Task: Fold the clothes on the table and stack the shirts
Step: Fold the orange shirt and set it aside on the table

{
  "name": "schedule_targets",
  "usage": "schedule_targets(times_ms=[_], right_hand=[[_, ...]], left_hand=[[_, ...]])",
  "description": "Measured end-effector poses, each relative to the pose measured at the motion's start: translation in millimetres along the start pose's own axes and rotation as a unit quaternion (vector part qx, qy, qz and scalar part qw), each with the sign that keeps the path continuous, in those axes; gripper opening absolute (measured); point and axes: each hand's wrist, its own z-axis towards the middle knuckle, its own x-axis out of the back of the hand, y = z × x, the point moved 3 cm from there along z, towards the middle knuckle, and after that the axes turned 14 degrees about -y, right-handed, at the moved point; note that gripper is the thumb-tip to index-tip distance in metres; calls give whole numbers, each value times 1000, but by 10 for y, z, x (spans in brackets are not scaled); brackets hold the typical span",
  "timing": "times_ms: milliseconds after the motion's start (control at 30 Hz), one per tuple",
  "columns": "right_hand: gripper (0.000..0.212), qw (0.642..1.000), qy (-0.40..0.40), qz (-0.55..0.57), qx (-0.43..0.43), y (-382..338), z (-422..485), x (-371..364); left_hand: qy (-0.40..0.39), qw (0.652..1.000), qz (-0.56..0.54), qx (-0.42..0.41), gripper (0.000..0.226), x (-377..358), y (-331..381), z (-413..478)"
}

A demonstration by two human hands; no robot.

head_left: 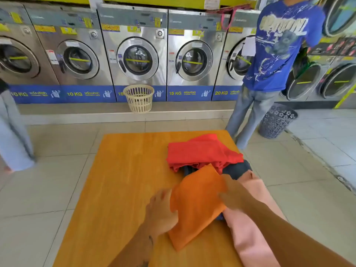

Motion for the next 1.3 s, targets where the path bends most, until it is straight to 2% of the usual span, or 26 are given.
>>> schedule_targets(times_ms=[133,233,267,300,333,367,433,500,567,600,667,733,867,967,1133,1300], right_hand=[[53,995,50,42,-70,-145,21,31],[55,965,258,-9,-53,-403,-55,108],[56,972,234,5,-33,-385,-9,93],[64,985,160,54,-37,-312,84,104],[70,993,31,85,-78,-218,188,55],[71,989,-29,102,-98,-179,213,52],[75,993,-29,67,-90,-129,281,75],[84,998,47,27,-24,-243,283,64],[84,993,114,-16,33,-266,281,-3],[81,995,81,-12,48,-231,301,-4],[70,998,-41,18,32,-126,337,-21],[58,995,-40,39,80,-52,364,1],[58,980,-2,111,166,-102,327,-72],[55,968,8,145,203,-223,371,-184],[52,951,-1,187,245,-714,460,-421],[53,942,-10,231,241,-1358,774,-533]], left_hand=[[-15,996,79,30,84,-72,-29,62],[-36,995,73,55,93,-48,24,92],[-42,994,84,58,94,-25,21,122],[-42,993,90,60,95,13,28,139],[-37,992,101,61,95,58,40,163],[-28,992,108,61,93,96,59,181],[-15,993,109,51,89,121,89,210],[1,995,96,25,82,83,104,197],[28,999,30,-9,74,25,100,158],[38,999,-20,-28,71,-2,108,129],[65,990,-107,-58,63,-16,137,72],[109,976,-179,-63,54,34,131,4],[174,946,-273,-27,42,202,-7,-201],[233,935,-269,-8,40,390,-152,-395],[288,929,-231,12,39,816,-500,-602],[314,929,-193,10,44,1321,-1010,-453]])
